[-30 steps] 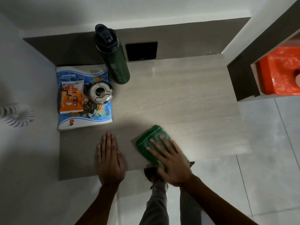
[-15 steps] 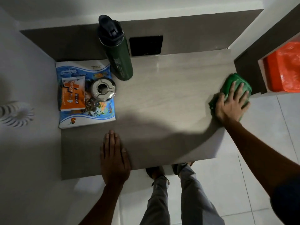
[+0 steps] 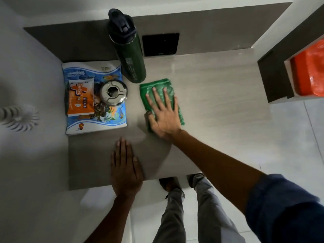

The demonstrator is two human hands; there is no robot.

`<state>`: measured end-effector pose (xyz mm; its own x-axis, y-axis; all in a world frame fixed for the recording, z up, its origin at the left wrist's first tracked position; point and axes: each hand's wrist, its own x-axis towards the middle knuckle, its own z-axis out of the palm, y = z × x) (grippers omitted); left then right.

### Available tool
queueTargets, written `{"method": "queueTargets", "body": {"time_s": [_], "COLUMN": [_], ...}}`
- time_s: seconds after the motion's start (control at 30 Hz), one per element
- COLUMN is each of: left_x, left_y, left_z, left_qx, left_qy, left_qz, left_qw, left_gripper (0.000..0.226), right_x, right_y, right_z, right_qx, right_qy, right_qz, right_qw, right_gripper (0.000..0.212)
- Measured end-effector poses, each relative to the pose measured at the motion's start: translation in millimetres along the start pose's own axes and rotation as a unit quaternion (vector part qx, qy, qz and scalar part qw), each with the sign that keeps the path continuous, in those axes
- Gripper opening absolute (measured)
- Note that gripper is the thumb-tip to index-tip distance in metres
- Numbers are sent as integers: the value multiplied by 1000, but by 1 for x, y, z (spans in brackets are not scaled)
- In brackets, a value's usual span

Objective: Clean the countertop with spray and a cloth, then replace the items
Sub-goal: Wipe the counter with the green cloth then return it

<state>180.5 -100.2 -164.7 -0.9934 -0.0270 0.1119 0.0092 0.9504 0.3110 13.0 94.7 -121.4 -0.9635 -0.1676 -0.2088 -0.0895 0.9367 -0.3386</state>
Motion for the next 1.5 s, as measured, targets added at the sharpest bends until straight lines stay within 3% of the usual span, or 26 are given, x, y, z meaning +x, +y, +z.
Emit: {"method": "queueTargets", "body": {"time_s": [0.3, 0.6, 0.73, 0.93, 1.07, 1.23, 1.27, 1.33, 1.43, 1.5], "left_x": [2, -1, -1, -2, -3, -4, -4, -3, -3, -3], "left_y": [0, -3, -3, -6, -6, -2, -1, 0, 0, 0], "left_z": [-2, -1, 2, 4, 5, 4, 4, 3, 1, 1], "left_qx": [7, 8, 18, 16, 14, 21, 23, 26, 24, 25], "left_qy": [-3, -19, -11, 25, 27, 14, 12, 12, 17, 18], "left_qz": [8, 7, 13, 29, 32, 19, 18, 15, 18, 22], "left_qw": [1000, 1000, 1000, 999, 999, 999, 999, 999, 999, 999], "left_gripper": [60, 62, 63, 63, 64, 64, 64, 64, 62, 62], "right_x": [-28, -69, -104, -163, -209, -204, -195, -180, -155, -127], "right_y": [-8, 58, 108, 195, 220, 163, 148, 120, 77, 50], "right_z": [22, 16, 7, -16, -21, -7, -3, 5, 18, 20], "right_qx": [-37, -41, -54, -41, 5, 88, 98, 99, 87, 90], "right_qy": [-26, -42, -18, 70, 113, 172, 173, 145, 62, 38], "right_qz": [-207, -292, -214, 37, 225, 419, 431, 386, 241, 144], "right_qw": [977, 955, 975, 996, 968, 887, 880, 906, 965, 985], "right_gripper": [74, 74, 81, 75, 74, 80, 81, 83, 82, 77]}}
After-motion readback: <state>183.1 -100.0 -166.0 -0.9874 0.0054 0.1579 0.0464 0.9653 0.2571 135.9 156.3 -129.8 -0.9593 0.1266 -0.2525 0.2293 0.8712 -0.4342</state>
